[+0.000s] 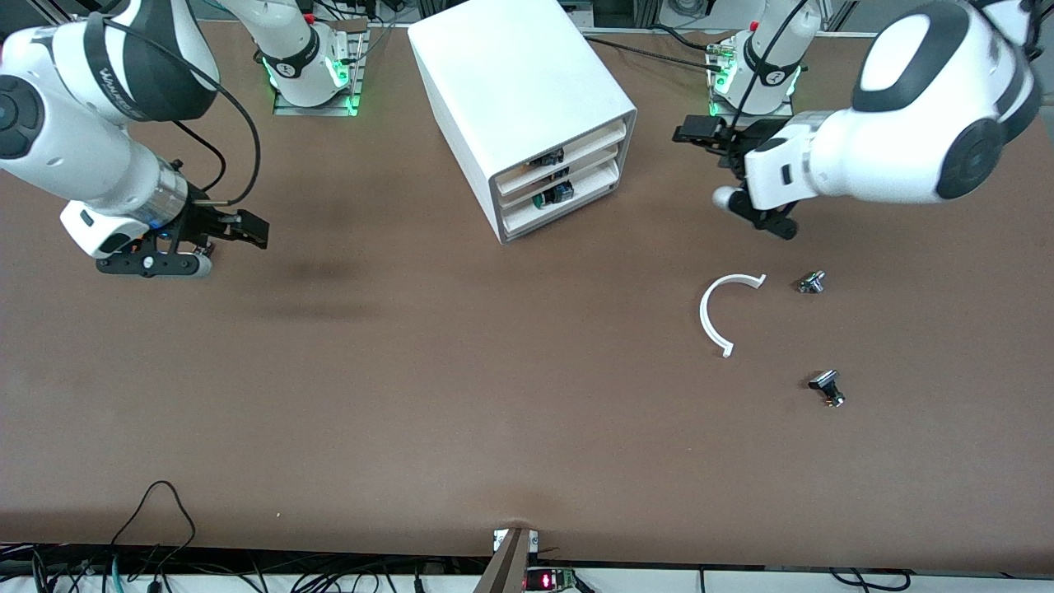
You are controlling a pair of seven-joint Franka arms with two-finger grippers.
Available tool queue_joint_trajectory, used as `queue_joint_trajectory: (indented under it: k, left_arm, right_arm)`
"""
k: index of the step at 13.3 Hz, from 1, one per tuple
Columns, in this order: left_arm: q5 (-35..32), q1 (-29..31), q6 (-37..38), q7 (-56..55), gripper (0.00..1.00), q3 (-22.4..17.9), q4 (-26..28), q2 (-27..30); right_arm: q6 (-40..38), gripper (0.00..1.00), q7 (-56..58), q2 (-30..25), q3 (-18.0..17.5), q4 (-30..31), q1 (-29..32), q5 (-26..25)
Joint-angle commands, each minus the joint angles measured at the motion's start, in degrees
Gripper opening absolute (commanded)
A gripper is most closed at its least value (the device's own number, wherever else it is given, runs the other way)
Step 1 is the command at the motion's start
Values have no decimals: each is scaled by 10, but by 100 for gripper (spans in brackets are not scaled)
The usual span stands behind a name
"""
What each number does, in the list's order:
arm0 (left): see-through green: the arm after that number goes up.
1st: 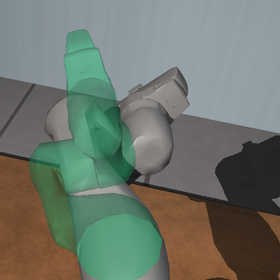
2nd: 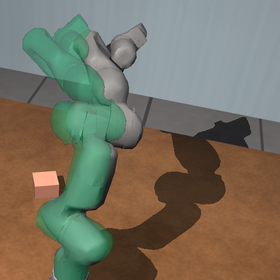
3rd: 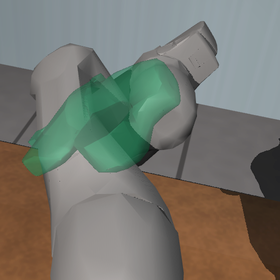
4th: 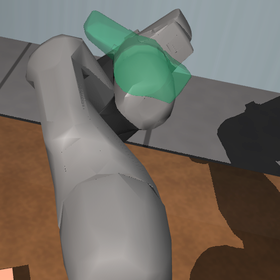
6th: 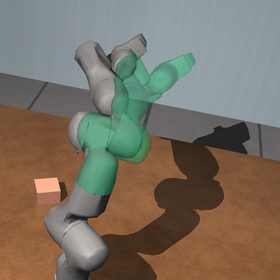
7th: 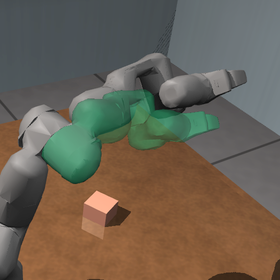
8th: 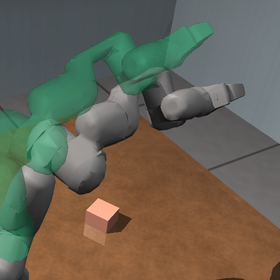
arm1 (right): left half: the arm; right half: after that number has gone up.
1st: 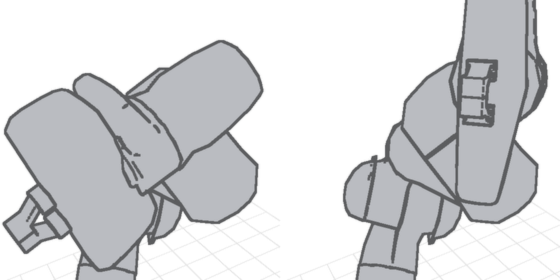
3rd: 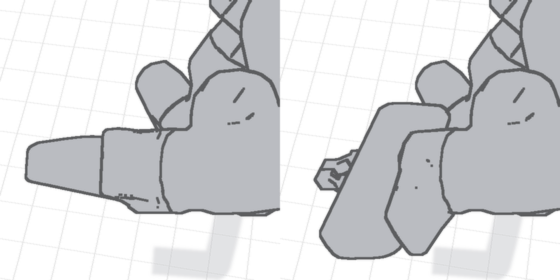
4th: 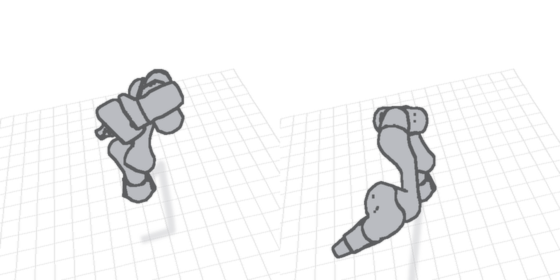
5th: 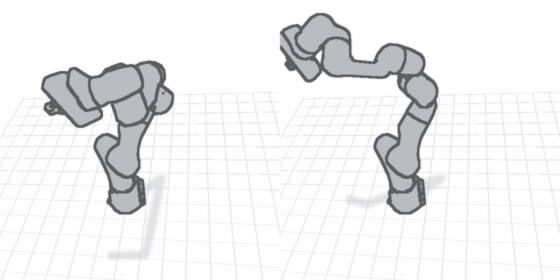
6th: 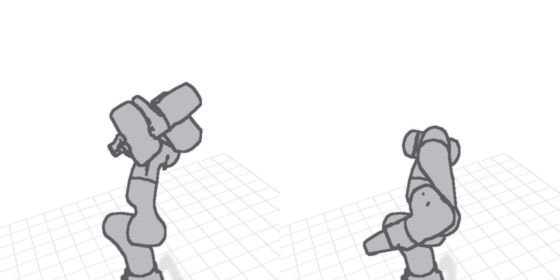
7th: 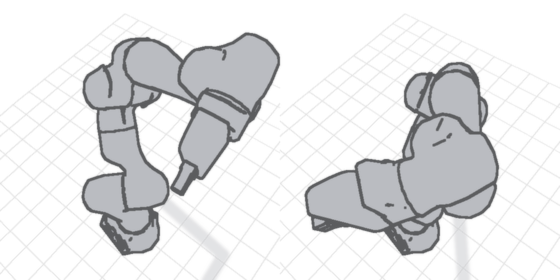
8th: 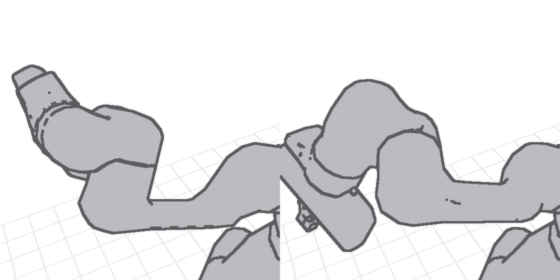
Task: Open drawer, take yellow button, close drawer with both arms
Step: 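Reach the left gripper toward the drawer handle while the right gripper rises, then grasp the top drawer handle with the left gripper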
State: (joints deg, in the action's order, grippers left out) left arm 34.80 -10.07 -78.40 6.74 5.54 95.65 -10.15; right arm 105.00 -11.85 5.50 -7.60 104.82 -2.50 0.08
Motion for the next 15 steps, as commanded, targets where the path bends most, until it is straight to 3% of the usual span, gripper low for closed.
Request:
queue_joint_trajectory:
  k: [1, 3, 7, 10, 15]
  left_arm:
    - [56, 1, -35, 142, 100, 5, 17, -44]
    - [62, -1, -75, 164, 100, 21, 43, -43]
    - [63, -4, -229, 242, 100, 80, 134, -41]
    - [69, 0, -175, 267, 100, 82, 138, -44]
    - [83, 8, -174, 268, 100, 83, 156, -32]
  right_arm:
    - [-1, 100, -47, 31, 1, -29, -18, 2]
    - [-8, 100, -72, 47, 1, -45, -27, -2]
    - [-14, 100, -157, 44, 0, -56, -65, 0]
    - [-26, 100, -215, 60, 0, -97, -102, 0]
    - [-30, 100, -226, 87, 0, -147, -117, 4]
